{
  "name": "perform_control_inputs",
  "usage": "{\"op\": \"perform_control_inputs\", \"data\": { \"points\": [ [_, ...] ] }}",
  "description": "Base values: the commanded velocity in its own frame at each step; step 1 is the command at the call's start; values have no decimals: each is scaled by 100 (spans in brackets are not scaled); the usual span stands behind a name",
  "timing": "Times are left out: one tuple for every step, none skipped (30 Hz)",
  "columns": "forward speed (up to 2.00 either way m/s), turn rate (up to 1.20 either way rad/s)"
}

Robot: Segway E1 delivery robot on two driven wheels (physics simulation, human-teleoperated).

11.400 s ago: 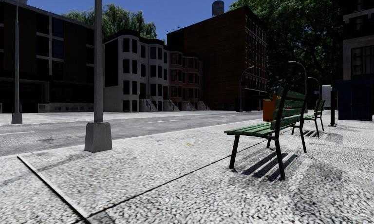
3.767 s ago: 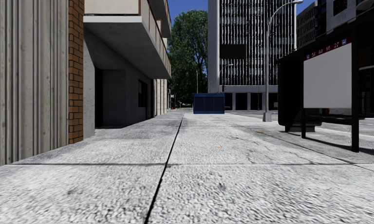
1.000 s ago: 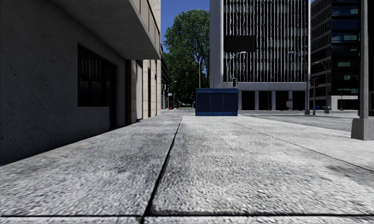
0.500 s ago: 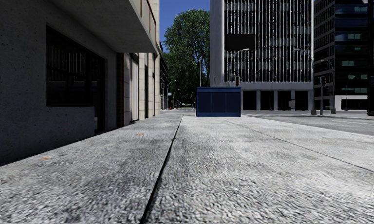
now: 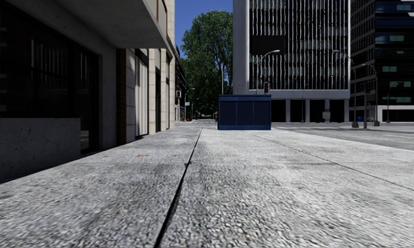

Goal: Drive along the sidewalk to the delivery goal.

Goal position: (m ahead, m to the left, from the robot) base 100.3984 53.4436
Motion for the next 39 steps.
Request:
{"op": "perform_control_inputs", "data": {
  "points": [
    [200, 0],
    [200, 0],
    [200, 0],
    [200, 0],
    [200, 0],
    [200, 0],
    [200, 0],
    [200, 0],
    [200, 0],
    [200, 0],
    [200, 0],
    [200, 0],
    [200, 0],
    [200, 0],
    [200, 0],
    [200, 0],
    [200, 0],
    [200, 0],
    [200, 0],
    [200, 0],
    [200, 0],
    [200, 0],
    [200, 0],
    [200, 0],
    [200, 0],
    [200, 0],
    [200, 0],
    [200, 0],
    [200, 0],
    [200, 0],
    [200, 0],
    [200, 0],
    [200, 0],
    [200, 0],
    [200, 0],
    [200, 0],
    [200, 0],
    [200, 0],
    [200, 0]
  ]
}}
